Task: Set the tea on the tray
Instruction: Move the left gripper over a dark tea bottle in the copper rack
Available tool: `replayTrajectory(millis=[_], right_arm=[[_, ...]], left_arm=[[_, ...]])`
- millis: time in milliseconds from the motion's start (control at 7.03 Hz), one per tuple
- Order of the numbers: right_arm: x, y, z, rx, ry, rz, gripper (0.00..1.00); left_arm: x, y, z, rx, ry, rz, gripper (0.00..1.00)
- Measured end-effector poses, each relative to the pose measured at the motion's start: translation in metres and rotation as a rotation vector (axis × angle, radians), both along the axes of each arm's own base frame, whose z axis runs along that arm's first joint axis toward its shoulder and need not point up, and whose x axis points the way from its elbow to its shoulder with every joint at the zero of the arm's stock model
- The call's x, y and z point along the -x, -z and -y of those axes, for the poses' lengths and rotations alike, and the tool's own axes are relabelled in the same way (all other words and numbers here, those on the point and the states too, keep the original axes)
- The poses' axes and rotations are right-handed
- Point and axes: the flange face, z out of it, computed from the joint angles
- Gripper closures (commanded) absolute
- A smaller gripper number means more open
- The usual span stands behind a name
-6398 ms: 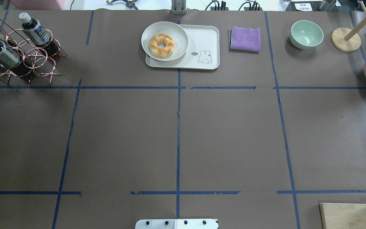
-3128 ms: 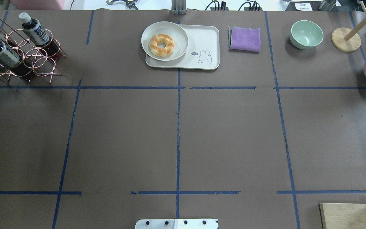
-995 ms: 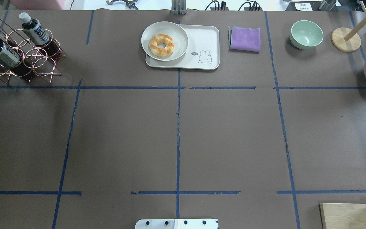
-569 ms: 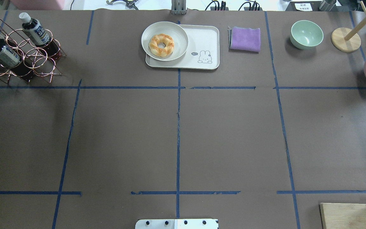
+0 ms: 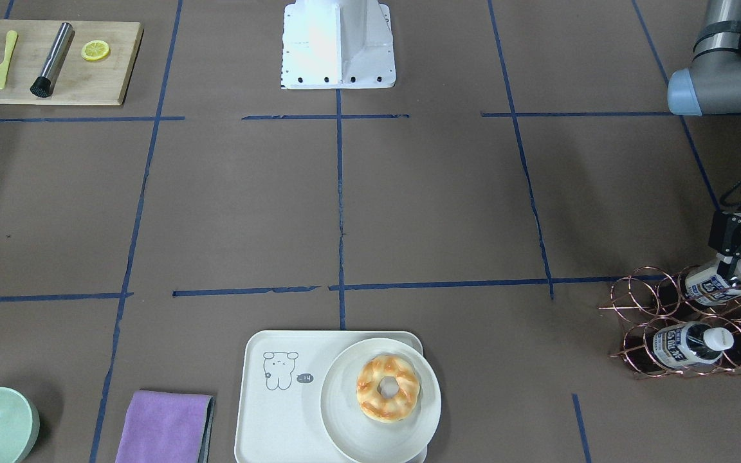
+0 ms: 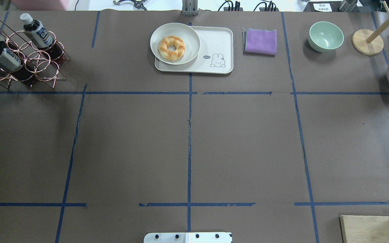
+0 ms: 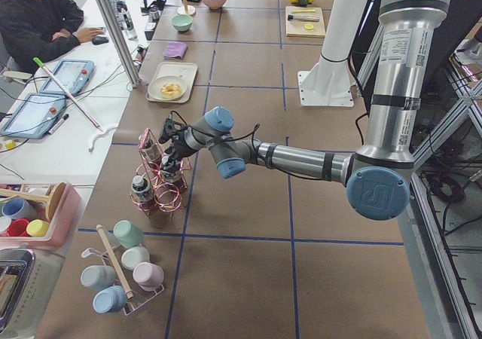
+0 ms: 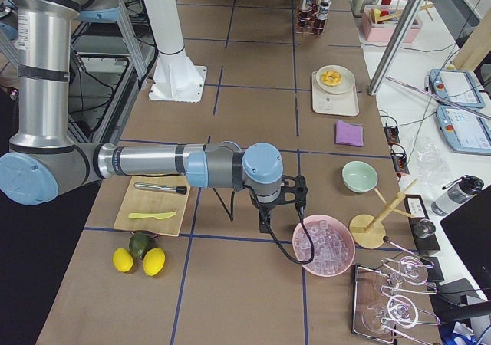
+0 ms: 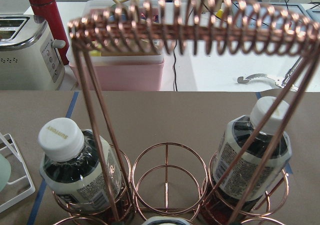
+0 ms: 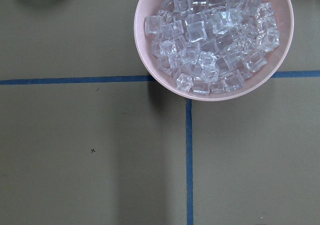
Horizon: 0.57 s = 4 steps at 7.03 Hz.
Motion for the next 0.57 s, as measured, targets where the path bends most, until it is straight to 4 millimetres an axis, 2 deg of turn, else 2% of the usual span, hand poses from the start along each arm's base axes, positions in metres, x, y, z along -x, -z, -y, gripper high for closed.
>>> replayTrajectory(millis=[142,284,569], right_arm=[[0.0,0.0,0.0,0.0,0.0,0.0,0.0],[0.0,0.0,0.0,0.0,-0.001,0.0,0.0],[0.0,0.0,0.0,0.0,-0.001,0.0,0.0]], left_arm=[[0.0,0.0,0.0,-0.001,0.0,0.0,0.86],[0.001,0.002,0.0,-0.004,0.0,-0.002,1.0],[0.004,0.016,-0.002,-0.02,-0.002,-0.016,1.0]])
